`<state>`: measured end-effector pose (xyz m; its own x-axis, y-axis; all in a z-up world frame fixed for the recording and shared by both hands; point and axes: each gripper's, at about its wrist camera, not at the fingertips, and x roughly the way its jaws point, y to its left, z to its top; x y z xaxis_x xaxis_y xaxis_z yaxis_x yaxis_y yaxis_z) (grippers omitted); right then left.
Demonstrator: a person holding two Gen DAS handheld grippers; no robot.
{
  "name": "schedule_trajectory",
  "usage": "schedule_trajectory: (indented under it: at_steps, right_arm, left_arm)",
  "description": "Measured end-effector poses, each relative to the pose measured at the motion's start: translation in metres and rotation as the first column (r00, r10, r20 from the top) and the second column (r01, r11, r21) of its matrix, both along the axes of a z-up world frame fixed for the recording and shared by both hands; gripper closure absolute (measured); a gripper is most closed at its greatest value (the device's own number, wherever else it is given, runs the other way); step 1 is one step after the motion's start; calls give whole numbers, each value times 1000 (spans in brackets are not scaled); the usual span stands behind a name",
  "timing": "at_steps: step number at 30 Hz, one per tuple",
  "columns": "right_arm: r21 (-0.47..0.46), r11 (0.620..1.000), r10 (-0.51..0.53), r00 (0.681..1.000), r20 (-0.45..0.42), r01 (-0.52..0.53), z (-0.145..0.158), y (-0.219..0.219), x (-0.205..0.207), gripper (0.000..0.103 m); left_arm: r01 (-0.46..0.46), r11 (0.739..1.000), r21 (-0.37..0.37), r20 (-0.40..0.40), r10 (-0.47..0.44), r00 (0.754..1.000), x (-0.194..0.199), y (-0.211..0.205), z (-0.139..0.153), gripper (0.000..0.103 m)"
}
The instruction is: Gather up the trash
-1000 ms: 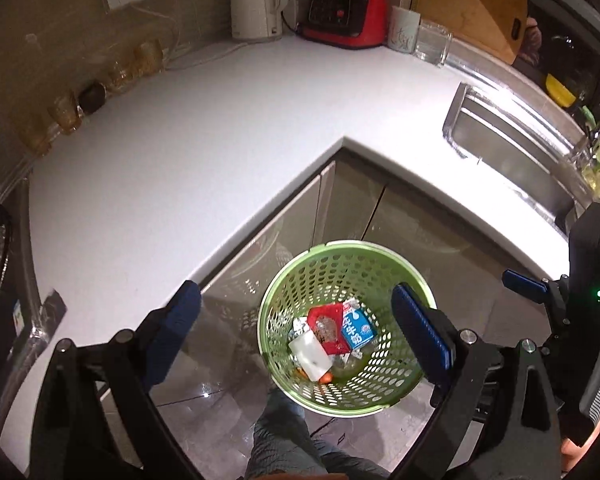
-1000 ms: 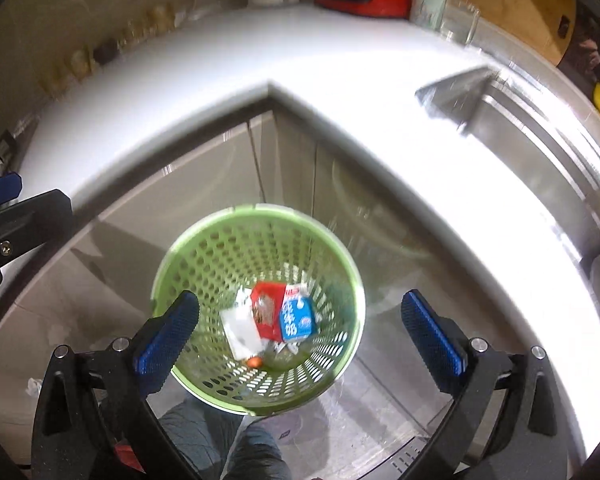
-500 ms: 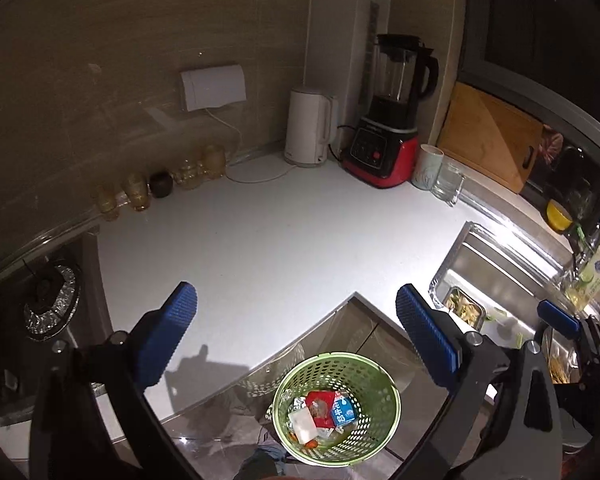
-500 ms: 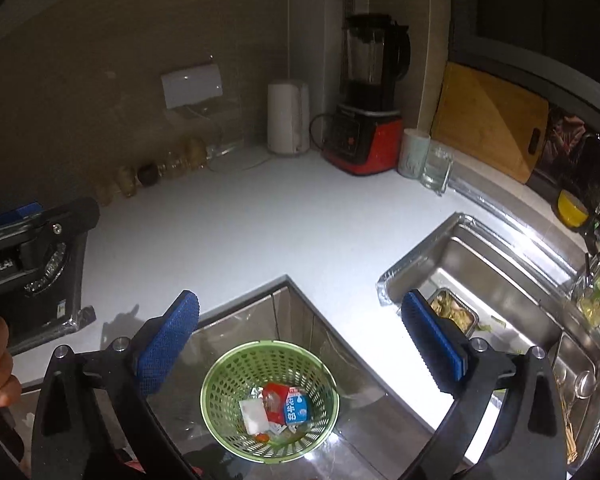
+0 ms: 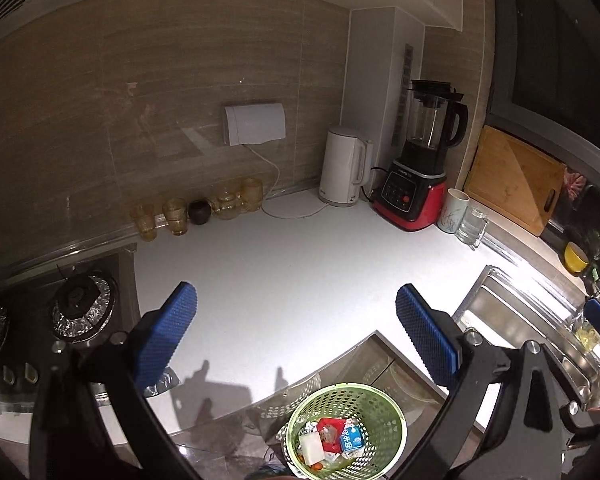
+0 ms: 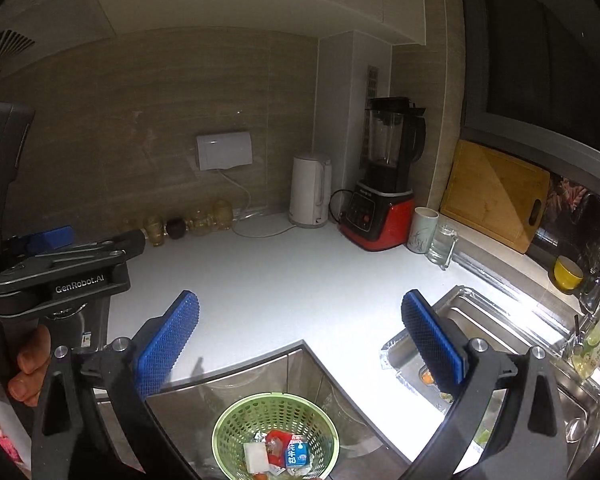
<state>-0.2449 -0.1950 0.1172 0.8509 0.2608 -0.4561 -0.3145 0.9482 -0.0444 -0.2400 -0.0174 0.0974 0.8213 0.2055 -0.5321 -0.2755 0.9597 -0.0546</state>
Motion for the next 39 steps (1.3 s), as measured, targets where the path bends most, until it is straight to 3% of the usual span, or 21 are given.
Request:
schedule_trajectory:
  at_steps: [39]
  right_arm:
    - [28, 999, -22, 999, -27, 23, -6, -9, 5, 2]
  left_arm:
    - [2, 999, 32, -22, -1, 1000, 8, -14, -7, 8]
